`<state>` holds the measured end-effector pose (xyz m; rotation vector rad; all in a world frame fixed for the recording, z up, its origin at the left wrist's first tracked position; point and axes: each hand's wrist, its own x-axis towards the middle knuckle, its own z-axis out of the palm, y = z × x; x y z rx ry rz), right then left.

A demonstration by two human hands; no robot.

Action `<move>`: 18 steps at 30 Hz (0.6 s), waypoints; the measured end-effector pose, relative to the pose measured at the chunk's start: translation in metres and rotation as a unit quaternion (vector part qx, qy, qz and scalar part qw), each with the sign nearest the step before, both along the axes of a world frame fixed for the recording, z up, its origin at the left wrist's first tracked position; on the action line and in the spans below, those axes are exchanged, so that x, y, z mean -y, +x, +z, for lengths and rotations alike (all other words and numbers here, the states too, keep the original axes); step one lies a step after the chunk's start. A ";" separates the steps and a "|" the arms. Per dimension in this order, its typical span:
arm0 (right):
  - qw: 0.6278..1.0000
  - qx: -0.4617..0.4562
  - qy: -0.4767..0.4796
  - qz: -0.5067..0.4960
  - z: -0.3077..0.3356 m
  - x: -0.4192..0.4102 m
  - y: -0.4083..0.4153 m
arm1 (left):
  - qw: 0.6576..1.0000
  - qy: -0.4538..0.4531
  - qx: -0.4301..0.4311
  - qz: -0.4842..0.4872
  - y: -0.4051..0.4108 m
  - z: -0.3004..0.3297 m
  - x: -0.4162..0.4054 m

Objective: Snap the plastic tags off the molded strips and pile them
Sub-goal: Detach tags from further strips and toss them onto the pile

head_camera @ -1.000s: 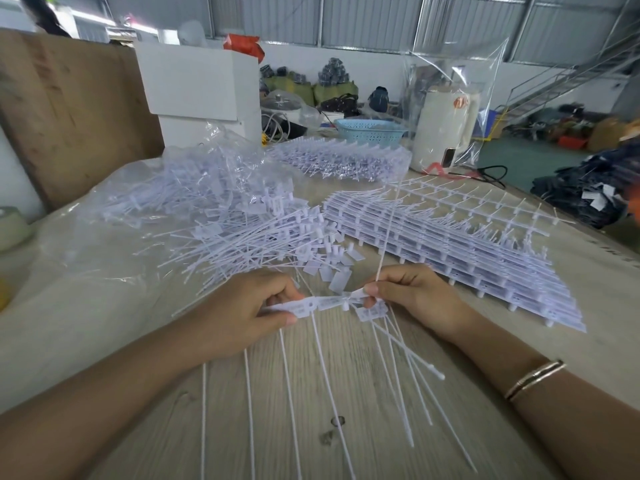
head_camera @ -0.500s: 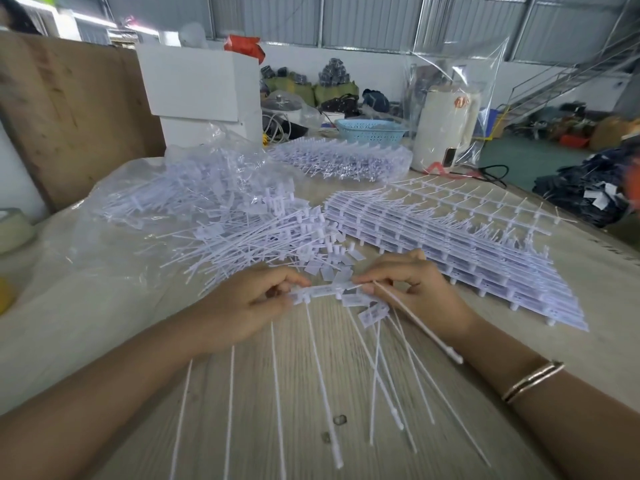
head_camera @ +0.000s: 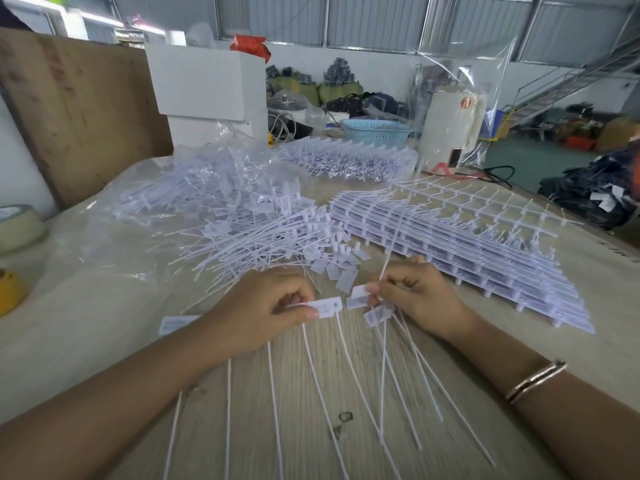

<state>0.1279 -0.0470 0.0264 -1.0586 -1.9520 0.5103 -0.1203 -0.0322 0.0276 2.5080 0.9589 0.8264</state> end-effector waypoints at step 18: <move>0.924 0.266 0.271 -0.038 0.003 0.006 -0.017 | 0.995 -0.093 0.027 -0.001 -0.001 0.005 0.007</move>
